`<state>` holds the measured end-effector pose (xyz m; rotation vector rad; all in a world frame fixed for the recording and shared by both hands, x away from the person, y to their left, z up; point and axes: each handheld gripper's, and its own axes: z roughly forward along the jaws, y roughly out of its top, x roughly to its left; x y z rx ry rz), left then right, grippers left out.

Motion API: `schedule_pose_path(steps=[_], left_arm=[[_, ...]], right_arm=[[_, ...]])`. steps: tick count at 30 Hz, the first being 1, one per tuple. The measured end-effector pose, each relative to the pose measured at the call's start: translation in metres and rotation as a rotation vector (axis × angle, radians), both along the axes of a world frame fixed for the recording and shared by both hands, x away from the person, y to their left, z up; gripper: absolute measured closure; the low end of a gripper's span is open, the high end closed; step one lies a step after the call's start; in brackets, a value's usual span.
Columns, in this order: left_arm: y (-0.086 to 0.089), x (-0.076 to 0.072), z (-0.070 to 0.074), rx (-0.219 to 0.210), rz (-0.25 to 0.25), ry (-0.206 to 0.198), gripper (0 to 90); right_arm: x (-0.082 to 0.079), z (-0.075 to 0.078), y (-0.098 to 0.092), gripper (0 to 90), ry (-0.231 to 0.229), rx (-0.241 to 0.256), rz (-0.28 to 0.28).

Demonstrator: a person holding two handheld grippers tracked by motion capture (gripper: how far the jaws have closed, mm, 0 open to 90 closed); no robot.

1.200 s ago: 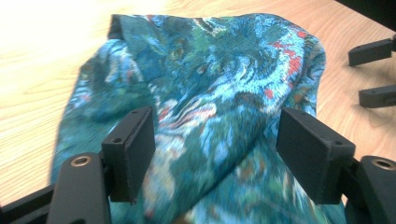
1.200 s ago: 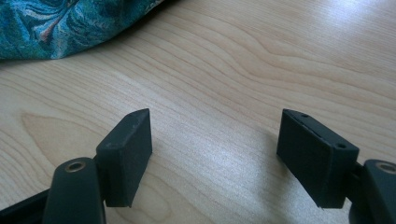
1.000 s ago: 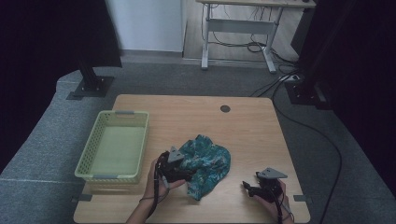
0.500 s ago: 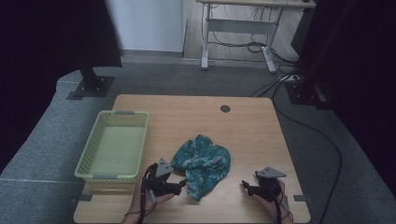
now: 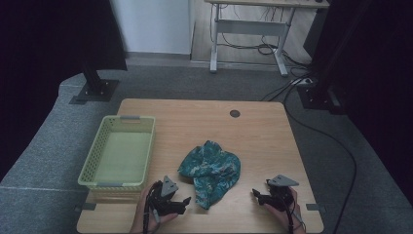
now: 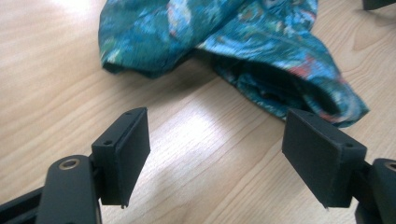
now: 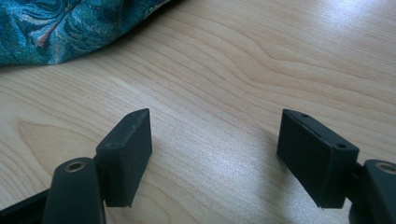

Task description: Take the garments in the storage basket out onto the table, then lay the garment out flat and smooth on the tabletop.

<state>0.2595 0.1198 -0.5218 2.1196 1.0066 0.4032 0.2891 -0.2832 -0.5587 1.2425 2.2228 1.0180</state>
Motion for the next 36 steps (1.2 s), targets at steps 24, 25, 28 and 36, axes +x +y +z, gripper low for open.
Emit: schedule_pose_path(steps=[24, 25, 28, 36], left_arm=[[-0.002, 0.005, -0.026, 0.054, -0.013, 0.023, 24.4], [-0.002, 0.004, -0.026, 0.06, -0.018, 0.019, 24.4], [-0.003, 0.004, -0.026, 0.064, -0.018, 0.019, 24.5], [-0.003, 0.007, -0.027, 0.067, -0.025, 0.006, 24.7]], right_arm=[[-0.001, 0.0, 0.0, 25.9, 0.001, -0.001, -0.001], [-0.002, 0.0, 0.0, 26.3, 0.0, 0.0, 0.0], [-0.004, 0.001, -0.002, 29.2, -0.002, -0.001, 0.012], [-0.011, 0.01, 0.006, 33.2, -0.05, -0.014, 0.071]])
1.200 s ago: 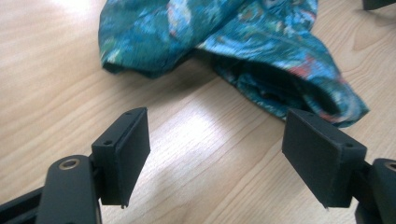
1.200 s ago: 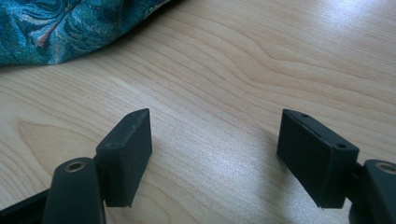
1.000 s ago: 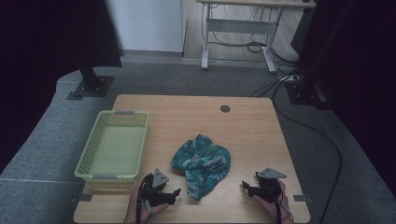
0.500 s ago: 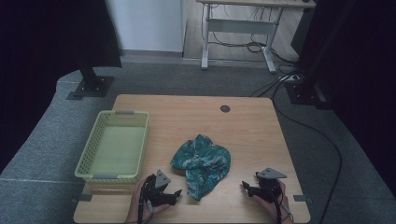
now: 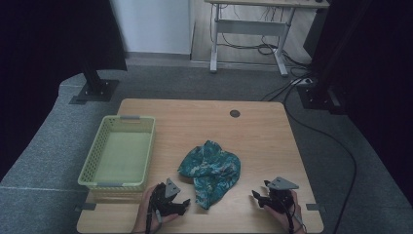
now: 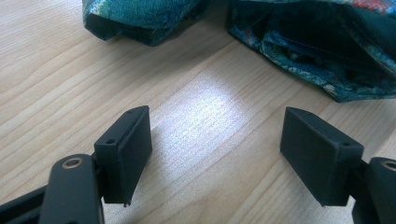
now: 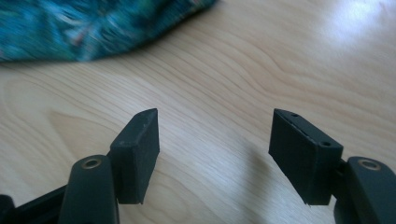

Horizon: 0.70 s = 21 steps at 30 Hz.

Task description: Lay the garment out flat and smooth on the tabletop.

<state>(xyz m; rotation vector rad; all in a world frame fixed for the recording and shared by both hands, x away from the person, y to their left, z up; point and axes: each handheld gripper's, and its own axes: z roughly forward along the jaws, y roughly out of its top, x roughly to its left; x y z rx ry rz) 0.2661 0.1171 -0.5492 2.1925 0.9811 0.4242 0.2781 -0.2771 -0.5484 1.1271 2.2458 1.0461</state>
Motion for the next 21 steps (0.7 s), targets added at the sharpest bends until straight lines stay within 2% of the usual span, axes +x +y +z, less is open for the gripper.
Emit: schedule_pose_path(steps=[4, 6, 12, 16, 18, 21], left_arm=[[0.003, -0.001, 0.0, -0.002, -0.001, -0.002, 24.5], [0.004, -0.002, -0.001, -0.005, 0.003, -0.01, 24.5], [0.005, -0.003, -0.002, -0.014, -0.003, -0.02, 24.6], [0.006, -0.003, -0.003, -0.021, -0.004, -0.028, 24.6], [0.006, -0.003, -0.003, -0.022, -0.013, -0.028, 24.7], [0.006, -0.003, -0.003, -0.019, -0.027, -0.027, 24.6]], right_arm=[[-0.003, 0.004, 0.008, 34.2, -0.005, 0.01, 0.038], [-0.004, 0.006, 0.012, 34.7, 0.006, 0.032, 0.057], [-0.004, 0.012, 0.035, 35.4, 0.011, 0.004, 0.108], [-0.002, 0.013, 0.045, 35.4, 0.024, 0.022, 0.119], [-0.005, 0.013, 0.055, 36.2, 0.009, 0.023, 0.132], [-0.009, 0.015, 0.067, 36.6, 0.01, 0.023, 0.163]])
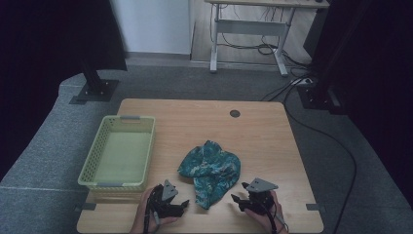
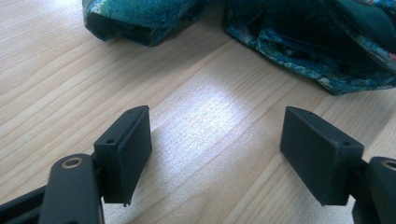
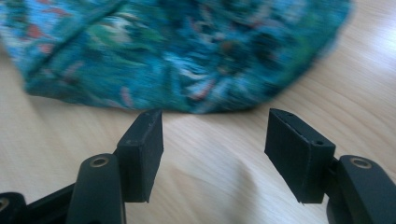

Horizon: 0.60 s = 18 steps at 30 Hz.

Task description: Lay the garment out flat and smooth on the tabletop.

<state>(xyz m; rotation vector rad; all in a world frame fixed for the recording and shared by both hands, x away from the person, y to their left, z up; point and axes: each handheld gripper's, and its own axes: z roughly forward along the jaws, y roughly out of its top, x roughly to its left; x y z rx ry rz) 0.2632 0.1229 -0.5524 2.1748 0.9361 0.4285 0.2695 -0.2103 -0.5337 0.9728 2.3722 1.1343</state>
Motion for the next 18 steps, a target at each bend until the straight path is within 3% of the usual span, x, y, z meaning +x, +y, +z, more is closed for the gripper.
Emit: schedule_pose_path(steps=[5, 18], left_arm=[[0.0, 0.001, 0.0, -0.003, -0.007, -0.002, 24.4], [-0.001, 0.002, 0.0, -0.003, 0.006, -0.003, 24.4]], right_arm=[[-0.004, 0.002, 0.014, 36.6, 0.01, -0.003, 0.062], [-0.005, 0.003, 0.04, 36.0, 0.029, -0.012, 0.143]])
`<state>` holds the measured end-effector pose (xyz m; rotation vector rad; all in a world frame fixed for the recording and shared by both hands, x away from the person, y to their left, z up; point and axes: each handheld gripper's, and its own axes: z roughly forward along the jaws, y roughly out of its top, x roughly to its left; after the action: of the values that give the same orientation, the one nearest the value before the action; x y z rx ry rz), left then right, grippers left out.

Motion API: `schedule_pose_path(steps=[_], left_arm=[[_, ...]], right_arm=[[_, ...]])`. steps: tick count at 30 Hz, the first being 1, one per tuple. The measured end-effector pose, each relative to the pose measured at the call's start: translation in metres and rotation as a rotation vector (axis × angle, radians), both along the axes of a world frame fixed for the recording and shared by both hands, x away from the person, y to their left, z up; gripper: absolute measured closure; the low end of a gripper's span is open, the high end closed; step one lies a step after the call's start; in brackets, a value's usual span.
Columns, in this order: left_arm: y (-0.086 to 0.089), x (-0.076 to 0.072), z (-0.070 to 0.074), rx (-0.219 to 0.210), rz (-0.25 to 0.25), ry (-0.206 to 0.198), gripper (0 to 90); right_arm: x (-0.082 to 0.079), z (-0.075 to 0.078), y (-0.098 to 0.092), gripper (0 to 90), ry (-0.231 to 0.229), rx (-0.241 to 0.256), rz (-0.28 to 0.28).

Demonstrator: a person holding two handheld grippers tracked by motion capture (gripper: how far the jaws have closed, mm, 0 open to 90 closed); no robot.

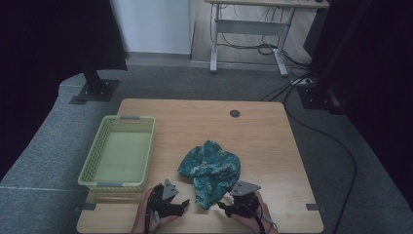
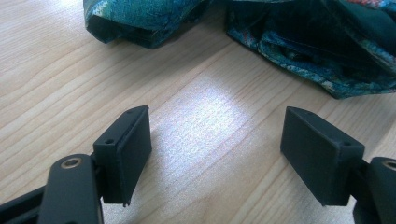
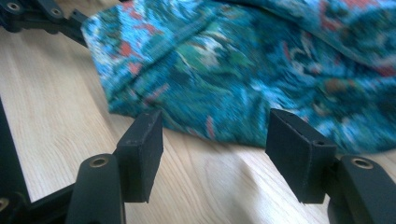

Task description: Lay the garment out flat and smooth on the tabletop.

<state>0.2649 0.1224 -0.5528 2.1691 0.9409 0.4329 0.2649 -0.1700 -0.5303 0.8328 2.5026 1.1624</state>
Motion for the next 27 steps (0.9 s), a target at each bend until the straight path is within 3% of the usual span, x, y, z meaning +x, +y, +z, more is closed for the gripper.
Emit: schedule_pose_path(steps=[13, 21, 27], left_arm=[[0.0, 0.0, 0.0, -0.003, 0.013, -0.001, 25.2], [0.0, 0.0, 0.0, -0.003, 0.013, -0.001, 25.3], [0.0, 0.0, 0.0, -0.001, 0.014, -0.001, 25.4]], right_arm=[[-0.006, 0.003, 0.031, 36.2, 0.011, 0.001, 0.063], [-0.013, 0.009, 0.047, 35.6, -0.015, -0.007, 0.095], [-0.011, 0.006, 0.065, 33.0, -0.025, -0.092, 0.084]])
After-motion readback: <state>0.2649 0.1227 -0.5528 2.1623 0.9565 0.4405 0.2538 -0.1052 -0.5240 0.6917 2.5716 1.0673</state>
